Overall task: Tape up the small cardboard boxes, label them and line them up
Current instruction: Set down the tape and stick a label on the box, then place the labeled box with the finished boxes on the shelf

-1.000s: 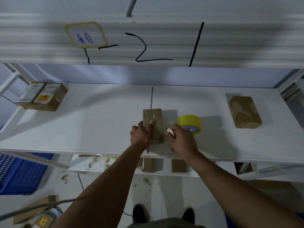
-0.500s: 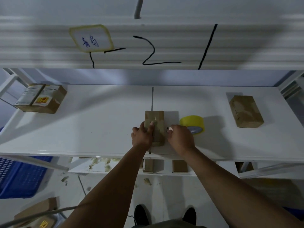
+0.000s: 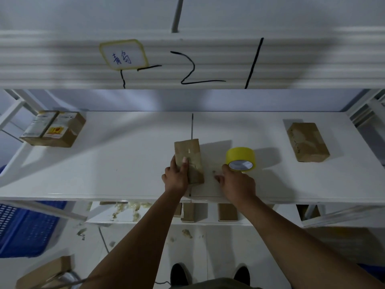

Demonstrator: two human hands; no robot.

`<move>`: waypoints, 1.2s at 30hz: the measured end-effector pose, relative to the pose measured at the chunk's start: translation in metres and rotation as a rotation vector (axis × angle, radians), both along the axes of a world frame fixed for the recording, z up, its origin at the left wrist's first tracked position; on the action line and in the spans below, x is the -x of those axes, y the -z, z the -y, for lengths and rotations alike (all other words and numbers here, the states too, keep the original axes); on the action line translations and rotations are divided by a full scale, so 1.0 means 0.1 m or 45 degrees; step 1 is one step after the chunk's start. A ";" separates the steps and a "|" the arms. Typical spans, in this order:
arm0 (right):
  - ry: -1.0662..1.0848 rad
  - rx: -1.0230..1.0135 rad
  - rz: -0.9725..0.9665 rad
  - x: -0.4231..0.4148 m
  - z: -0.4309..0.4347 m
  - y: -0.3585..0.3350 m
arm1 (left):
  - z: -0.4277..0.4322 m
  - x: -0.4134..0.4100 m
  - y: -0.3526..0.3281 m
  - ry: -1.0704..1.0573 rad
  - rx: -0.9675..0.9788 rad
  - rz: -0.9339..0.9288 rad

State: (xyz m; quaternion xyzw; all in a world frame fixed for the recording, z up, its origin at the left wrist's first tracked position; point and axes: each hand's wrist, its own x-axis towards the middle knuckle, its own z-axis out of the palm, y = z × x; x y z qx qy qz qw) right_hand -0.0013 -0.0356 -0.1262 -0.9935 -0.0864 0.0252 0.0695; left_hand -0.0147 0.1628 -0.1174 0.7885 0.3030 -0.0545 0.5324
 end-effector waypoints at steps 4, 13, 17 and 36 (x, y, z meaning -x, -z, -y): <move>0.014 -0.231 0.088 0.01 -0.12 -0.11 | -0.08 0.07 0.21 -0.041 0.197 0.053; 0.249 -1.240 -0.160 -0.08 -0.61 -0.43 | 0.05 0.25 -0.36 -0.007 0.392 0.337; 0.326 -1.315 0.007 -0.01 -0.68 -0.48 | 0.08 0.25 -0.39 -0.048 0.386 0.391; 0.810 -1.918 -0.807 -0.11 -0.70 -0.92 | 0.20 0.25 -0.75 -0.003 0.599 0.553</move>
